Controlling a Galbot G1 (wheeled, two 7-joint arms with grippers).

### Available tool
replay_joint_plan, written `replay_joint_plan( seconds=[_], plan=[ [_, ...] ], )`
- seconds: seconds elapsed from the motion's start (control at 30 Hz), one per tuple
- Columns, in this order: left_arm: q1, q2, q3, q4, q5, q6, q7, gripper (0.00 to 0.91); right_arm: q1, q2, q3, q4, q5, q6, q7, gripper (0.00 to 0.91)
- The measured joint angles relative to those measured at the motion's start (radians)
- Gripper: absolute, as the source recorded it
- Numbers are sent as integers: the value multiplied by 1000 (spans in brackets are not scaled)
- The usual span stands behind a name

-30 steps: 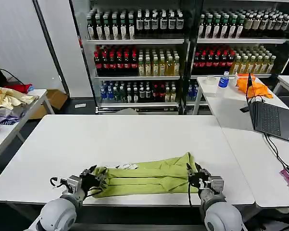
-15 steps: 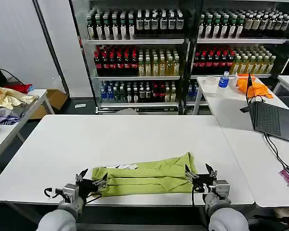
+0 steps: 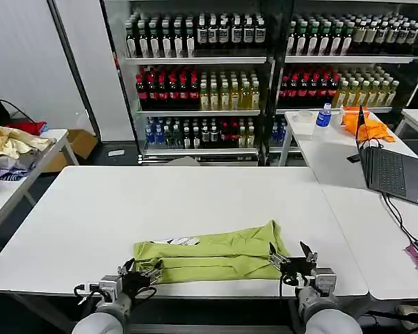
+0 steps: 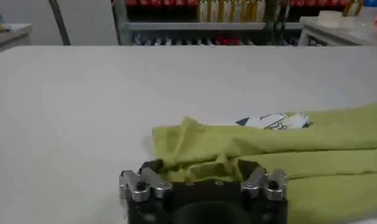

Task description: Fold and organize the clothes.

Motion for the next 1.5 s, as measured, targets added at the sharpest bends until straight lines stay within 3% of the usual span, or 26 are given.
replay_joint_plan(
  seconds=[0.03,0.23,0.37,0.87,1.2,1.5],
  plan=[
    [0,-5,-2,1,-3,-2,-1,91,-3,0,2,2,0,0,1,907],
    [9,-34,-8,1,-26,-15,-1,81,-20,2,13,16,0,0,3,907],
    [16,-43,-14,-1,-48,-24,7,20,-30,3,19,23,1,0,5,907],
    [-7,-50,-53,31,-148,-46,24,20,-44,8,27,29,5,0,15,907],
    [-28,7,-146,49,-213,-36,26,20,-35,1,37,29,20,0,18,907],
    [-73,113,-273,57,-284,-25,27,20,-24,3,28,19,25,1,21,907]
  ],
)
